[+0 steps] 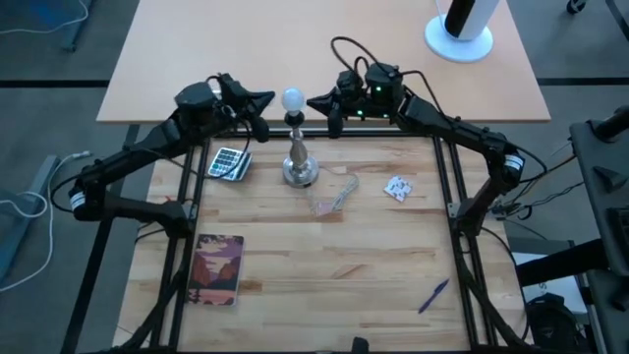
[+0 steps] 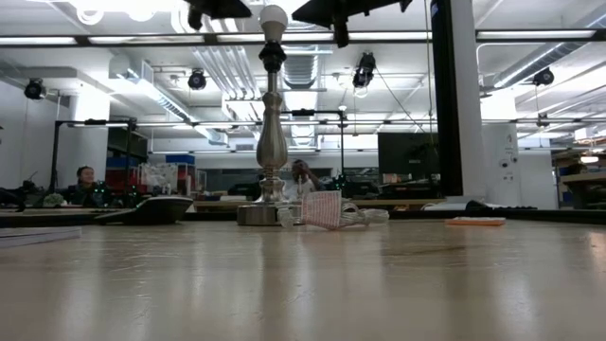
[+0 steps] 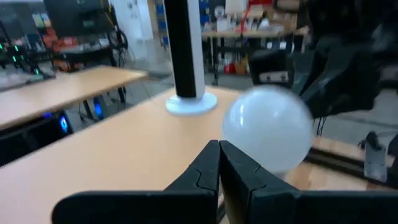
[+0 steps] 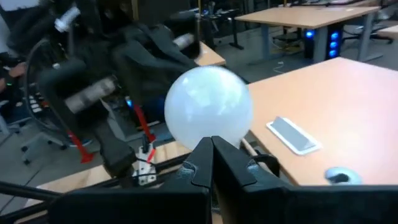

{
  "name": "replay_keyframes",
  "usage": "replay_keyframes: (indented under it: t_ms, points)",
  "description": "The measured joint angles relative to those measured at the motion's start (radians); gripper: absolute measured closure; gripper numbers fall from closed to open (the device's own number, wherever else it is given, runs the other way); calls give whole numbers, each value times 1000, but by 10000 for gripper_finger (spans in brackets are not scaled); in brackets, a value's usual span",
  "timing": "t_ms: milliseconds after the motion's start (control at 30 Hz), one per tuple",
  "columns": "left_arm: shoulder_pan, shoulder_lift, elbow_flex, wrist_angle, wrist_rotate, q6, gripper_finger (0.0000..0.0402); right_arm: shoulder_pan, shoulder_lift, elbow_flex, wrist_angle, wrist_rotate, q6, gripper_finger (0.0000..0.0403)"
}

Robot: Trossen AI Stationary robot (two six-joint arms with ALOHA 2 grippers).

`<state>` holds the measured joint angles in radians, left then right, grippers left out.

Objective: Screw lightbulb
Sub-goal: Insert the lightbulb into the lamp

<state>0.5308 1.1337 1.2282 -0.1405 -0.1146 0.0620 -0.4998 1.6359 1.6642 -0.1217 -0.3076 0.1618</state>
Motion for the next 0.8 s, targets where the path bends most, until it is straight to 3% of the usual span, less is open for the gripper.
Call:
replay_keyframes:
  t_ms: [267,467,800]
  points:
    - [-2,-56,0,1,178,45,402,-24,-1,1,15,50,-24,403]
    - [-1,-6,0,-5,174,60,401,-23,25,1,63,11,-2,403]
    - [2,38,0,2,67,61,402,-17,45,1,87,-45,23,403]
